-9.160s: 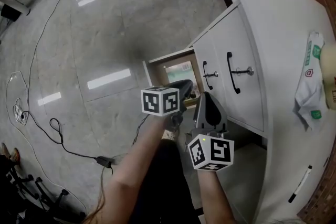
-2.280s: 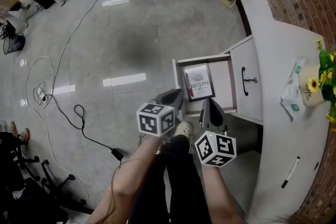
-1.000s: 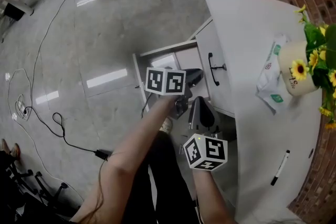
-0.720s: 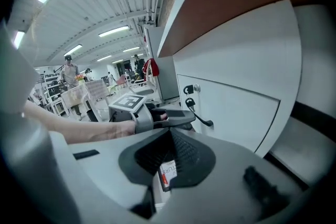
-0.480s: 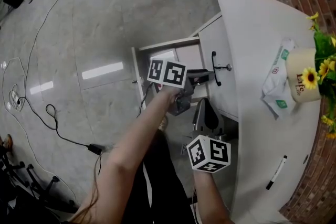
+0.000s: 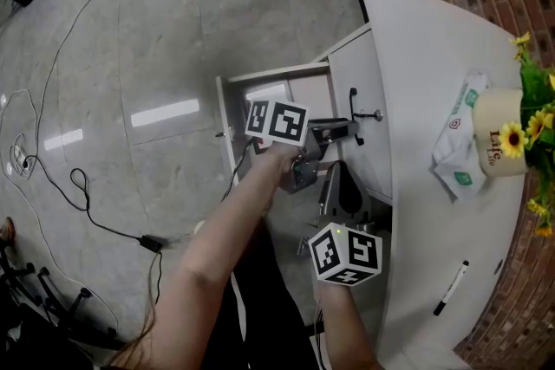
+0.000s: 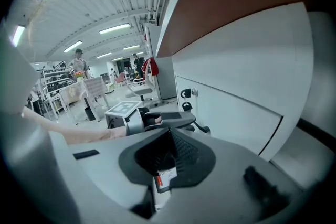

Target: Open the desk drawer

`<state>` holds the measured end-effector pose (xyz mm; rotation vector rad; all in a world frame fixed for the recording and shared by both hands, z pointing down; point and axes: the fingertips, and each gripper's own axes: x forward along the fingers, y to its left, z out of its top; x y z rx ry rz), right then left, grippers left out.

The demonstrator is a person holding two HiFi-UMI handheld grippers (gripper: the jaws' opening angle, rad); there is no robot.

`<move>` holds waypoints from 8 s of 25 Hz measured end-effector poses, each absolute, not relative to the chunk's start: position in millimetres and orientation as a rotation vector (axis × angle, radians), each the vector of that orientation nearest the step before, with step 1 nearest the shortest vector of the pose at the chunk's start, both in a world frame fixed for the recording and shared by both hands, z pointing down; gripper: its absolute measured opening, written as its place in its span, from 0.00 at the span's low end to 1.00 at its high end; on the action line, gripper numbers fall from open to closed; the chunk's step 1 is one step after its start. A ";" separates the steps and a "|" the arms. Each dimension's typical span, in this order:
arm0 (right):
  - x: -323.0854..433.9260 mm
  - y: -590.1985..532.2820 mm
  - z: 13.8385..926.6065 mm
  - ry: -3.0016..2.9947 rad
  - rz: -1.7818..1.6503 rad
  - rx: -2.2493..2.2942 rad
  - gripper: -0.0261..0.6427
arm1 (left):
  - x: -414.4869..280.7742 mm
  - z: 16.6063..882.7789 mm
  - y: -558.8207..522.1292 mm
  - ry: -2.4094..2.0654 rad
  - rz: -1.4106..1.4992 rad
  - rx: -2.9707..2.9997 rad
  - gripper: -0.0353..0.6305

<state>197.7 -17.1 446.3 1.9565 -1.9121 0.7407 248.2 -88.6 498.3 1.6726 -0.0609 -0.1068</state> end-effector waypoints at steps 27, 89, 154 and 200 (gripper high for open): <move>175.6 -24.7 432.2 -2.014 0.744 1.879 0.06 | 247.6 489.1 -87.8 -0.118 -0.095 1.662 0.09; 25.9 -58.5 345.9 -2.195 0.640 1.777 0.06 | -2.8 511.4 -41.6 -0.367 0.166 1.675 0.09; 85.4 -6.5 227.8 -2.248 0.782 1.753 0.06 | -35.0 256.3 -29.6 -0.919 0.131 2.216 0.07; 148.2 61.2 98.2 -2.354 0.522 1.874 0.06 | 63.6 122.8 38.0 -0.829 0.172 2.514 0.07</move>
